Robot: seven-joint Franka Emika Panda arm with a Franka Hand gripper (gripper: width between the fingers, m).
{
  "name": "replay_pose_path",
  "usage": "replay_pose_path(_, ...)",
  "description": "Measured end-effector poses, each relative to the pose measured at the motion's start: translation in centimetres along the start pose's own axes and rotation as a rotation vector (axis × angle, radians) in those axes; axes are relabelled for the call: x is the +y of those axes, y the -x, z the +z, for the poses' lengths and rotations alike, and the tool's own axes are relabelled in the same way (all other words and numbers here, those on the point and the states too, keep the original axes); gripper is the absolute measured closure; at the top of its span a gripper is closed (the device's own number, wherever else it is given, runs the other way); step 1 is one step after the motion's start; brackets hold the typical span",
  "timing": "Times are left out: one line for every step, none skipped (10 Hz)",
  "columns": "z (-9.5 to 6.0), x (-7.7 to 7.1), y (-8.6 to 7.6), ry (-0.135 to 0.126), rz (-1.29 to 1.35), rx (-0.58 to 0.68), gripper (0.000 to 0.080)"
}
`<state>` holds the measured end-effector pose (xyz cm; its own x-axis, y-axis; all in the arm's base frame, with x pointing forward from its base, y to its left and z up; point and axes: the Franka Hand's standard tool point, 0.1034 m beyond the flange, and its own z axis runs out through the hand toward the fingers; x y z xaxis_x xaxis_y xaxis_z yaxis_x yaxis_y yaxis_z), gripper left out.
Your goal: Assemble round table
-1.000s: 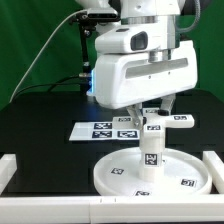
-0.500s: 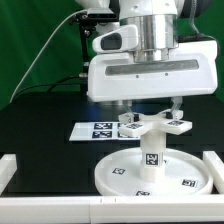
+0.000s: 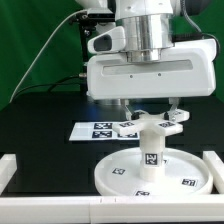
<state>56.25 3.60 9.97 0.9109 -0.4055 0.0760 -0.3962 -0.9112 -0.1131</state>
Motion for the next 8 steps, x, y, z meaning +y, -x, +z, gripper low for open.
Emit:
replay_pose_path(0.00,0.00,0.04,-0.003,0.057,-0.004,0.0357)
replay_pose_path(-0.04,-0.01,0.15,-0.011,0.240,-0.021,0.0357)
replay_pose_path(0.00,-0.07,0.21,-0.011,0.400,-0.026,0.0357)
replay_pose_path(0.02,-0.11,0.21,-0.012,0.520,-0.027,0.0357)
replay_pose_path(0.02,-0.09,0.19,-0.012,0.523,-0.027,0.0357)
replay_pose_path(0.04,-0.11,0.22,-0.012,0.515,-0.027,0.0280)
replay_pose_path(0.06,-0.15,0.25,-0.012,0.508,-0.028,0.0280)
replay_pose_path(-0.10,-0.22,0.21,-0.013,0.453,-0.028,0.0192)
